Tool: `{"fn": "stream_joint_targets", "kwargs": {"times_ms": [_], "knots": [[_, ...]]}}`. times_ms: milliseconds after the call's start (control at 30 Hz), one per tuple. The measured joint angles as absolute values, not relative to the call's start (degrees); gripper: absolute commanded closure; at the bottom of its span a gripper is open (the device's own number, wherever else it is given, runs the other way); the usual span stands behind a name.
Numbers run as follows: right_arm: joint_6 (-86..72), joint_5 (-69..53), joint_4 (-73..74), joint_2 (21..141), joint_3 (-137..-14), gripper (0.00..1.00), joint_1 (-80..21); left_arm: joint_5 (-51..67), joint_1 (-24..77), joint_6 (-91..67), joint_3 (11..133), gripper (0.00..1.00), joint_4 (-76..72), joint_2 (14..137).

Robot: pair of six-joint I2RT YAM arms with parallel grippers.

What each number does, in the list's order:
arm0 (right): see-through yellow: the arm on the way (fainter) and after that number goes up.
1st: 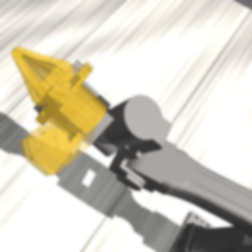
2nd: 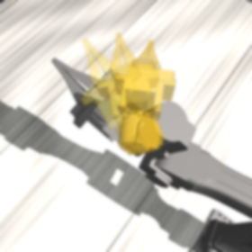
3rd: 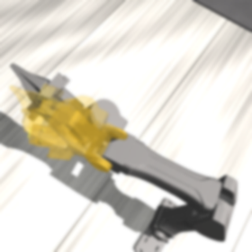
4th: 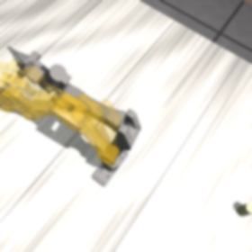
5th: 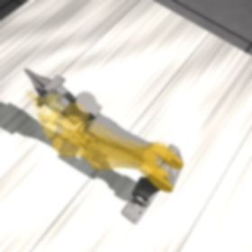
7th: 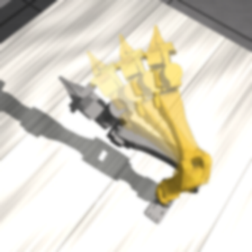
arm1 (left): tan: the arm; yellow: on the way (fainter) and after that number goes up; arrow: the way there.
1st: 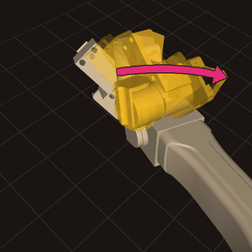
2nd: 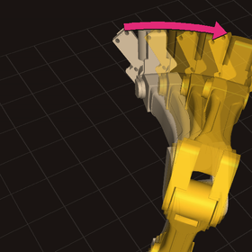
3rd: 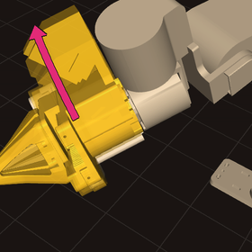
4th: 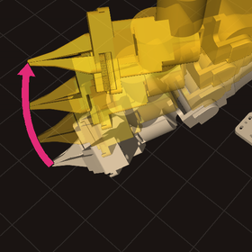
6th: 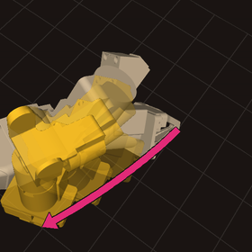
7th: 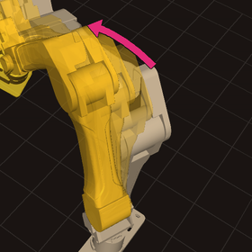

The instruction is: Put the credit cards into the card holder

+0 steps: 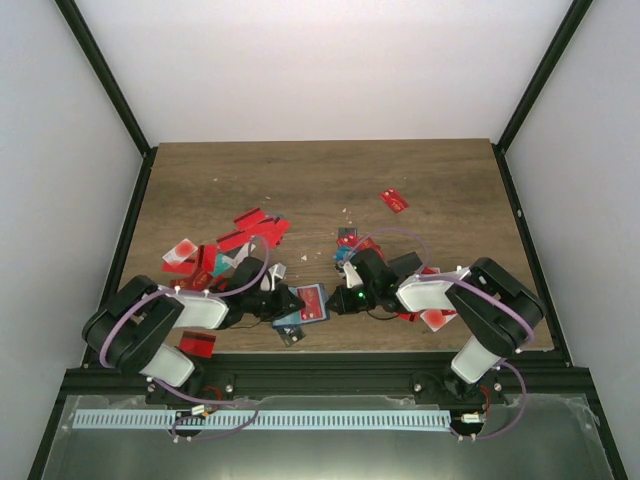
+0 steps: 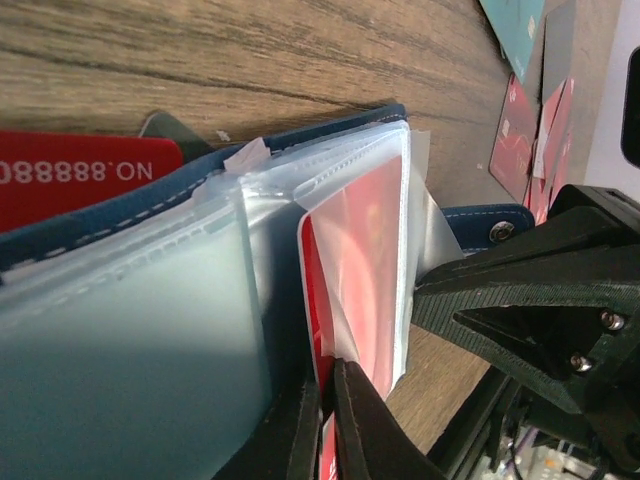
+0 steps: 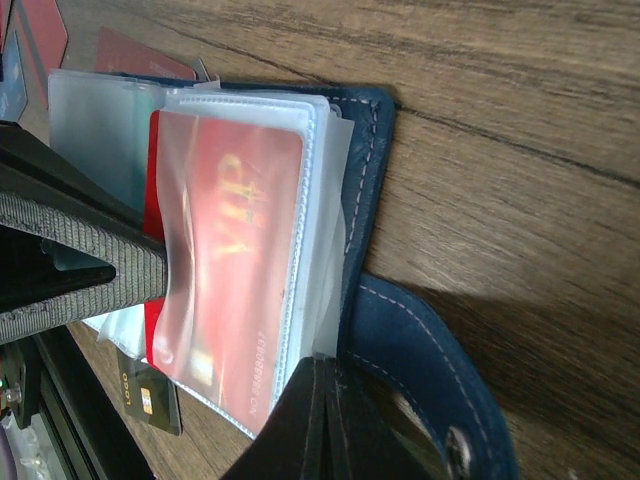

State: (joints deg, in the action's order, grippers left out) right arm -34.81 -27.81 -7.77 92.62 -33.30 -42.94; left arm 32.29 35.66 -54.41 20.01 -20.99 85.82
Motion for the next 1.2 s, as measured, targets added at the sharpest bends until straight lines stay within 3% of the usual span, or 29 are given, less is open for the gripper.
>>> {"fn": "stream_joint_targets", "kwargs": {"times_ms": [200, 467, 700, 800, 1067, 1200], "knots": [[-34.0, -27.4, -6.5, 92.6, -34.0, 0.99, -43.0, 30.2, 37.0, -53.1, 21.9, 0.65, -16.1, 83.8], [-33.1, -25.7, -4.0, 91.3, -34.1, 0.99, -43.7, 26.0, 37.8, -49.6, 23.3, 0.41, -3.5, 76.4], [-32.5, -24.9, -1.4, 89.9, -34.5, 0.96, -43.7, 22.6, 37.9, -47.2, 25.1, 0.34, 6.4, 71.8], [-32.3, -25.3, -1.1, 88.9, -35.2, 0.91, -43.7, 21.0, 37.9, -46.1, 26.0, 0.39, 10.6, 69.6], [-34.0, -30.8, -3.9, 87.3, -35.3, 0.76, -43.7, 17.4, 37.9, -43.1, 28.6, 0.83, 16.5, 66.6], [-35.3, -33.3, -6.6, 87.9, -35.3, 0.72, -43.7, 16.1, 37.9, -41.6, 28.7, 0.95, 17.4, 67.3]]}}
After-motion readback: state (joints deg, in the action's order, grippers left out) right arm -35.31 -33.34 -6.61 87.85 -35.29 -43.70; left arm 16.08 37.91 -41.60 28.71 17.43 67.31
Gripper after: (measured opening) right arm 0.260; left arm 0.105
